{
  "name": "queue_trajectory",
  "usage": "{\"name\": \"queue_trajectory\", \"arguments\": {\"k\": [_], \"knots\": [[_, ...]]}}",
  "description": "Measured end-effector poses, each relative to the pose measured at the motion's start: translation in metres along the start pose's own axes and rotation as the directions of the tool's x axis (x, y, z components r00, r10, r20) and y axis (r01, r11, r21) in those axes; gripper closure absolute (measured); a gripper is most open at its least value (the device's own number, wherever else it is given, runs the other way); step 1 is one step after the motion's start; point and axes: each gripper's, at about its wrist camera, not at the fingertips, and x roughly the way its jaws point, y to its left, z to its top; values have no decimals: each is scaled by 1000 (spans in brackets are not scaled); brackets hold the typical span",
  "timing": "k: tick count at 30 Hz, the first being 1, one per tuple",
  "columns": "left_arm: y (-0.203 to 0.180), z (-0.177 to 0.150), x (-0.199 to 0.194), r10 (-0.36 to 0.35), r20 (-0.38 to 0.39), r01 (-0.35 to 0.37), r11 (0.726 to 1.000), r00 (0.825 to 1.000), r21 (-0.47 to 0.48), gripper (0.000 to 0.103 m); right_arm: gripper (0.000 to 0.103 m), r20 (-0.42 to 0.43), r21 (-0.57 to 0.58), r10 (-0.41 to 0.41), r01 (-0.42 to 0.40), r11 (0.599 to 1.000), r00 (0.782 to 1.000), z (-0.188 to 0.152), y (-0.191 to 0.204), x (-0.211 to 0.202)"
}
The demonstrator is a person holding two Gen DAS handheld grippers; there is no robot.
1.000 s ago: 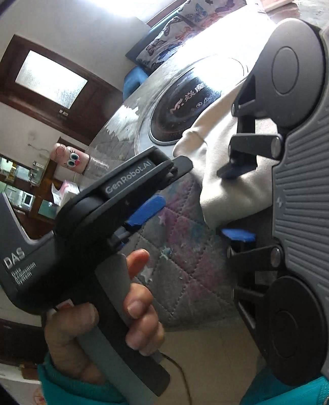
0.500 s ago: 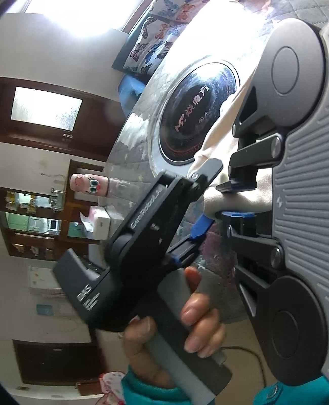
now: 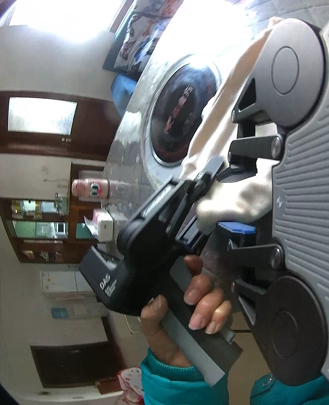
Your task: Fold clothes
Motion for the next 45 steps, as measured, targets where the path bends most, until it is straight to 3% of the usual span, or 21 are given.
{"name": "queue_trajectory", "arguments": {"k": [5, 8, 10, 12, 15, 20, 21, 23, 24, 31, 37, 45], "knots": [[-7, -2, 0, 26, 7, -27, 998, 1000, 60, 80, 65, -4, 150, -139, 138, 979, 990, -19, -45, -25], [-12, -2, 0, 46, 14, -47, 994, 999, 100, 80, 64, -22, 219, -250, 248, 944, 968, -29, -74, -36], [-15, -3, -1, 59, 19, -60, 991, 998, 123, 80, 63, -53, 288, -327, 328, 900, 944, -41, -105, -42], [-18, -4, 0, 72, 23, -75, 986, 997, 148, 80, 60, -79, 345, -360, 364, 865, 930, -52, -126, -44], [-24, -5, 1, 94, 29, -97, 979, 995, 181, 80, 58, -102, 418, -366, 374, 828, 925, -67, -148, -36], [-34, -5, 6, 129, 40, -135, 963, 991, 232, 80, 55, -94, 497, -321, 324, 805, 942, -77, -161, -22], [-36, -4, 7, 138, 43, -144, 958, 990, 247, 80, 57, -86, 502, -315, 314, 806, 945, -77, -162, -21], [-40, -3, 9, 148, 47, -156, 949, 988, 273, 80, 81, -67, 512, -301, 292, 808, 951, -78, -162, -21], [-43, -3, 10, 152, 49, -160, 945, 987, 286, 80, 87, -62, 517, -295, 283, 808, 954, -76, -157, -29], [-73, 4, 16, 132, 56, -144, 917, 990, 372, 84, 92, 0, 496, -321, 279, 822, 947, -66, -148, -52], [-117, 5, 48, 79, 25, -81, 885, 997, 459, 85, 92, 27, 466, -419, 360, 808, 908, -54, -165, -89], [-180, 4, 110, 20, -33, 1, 848, 999, 530, 85, 92, -11, 453, -575, 517, 727, 818, -51, -215, -132]]}}
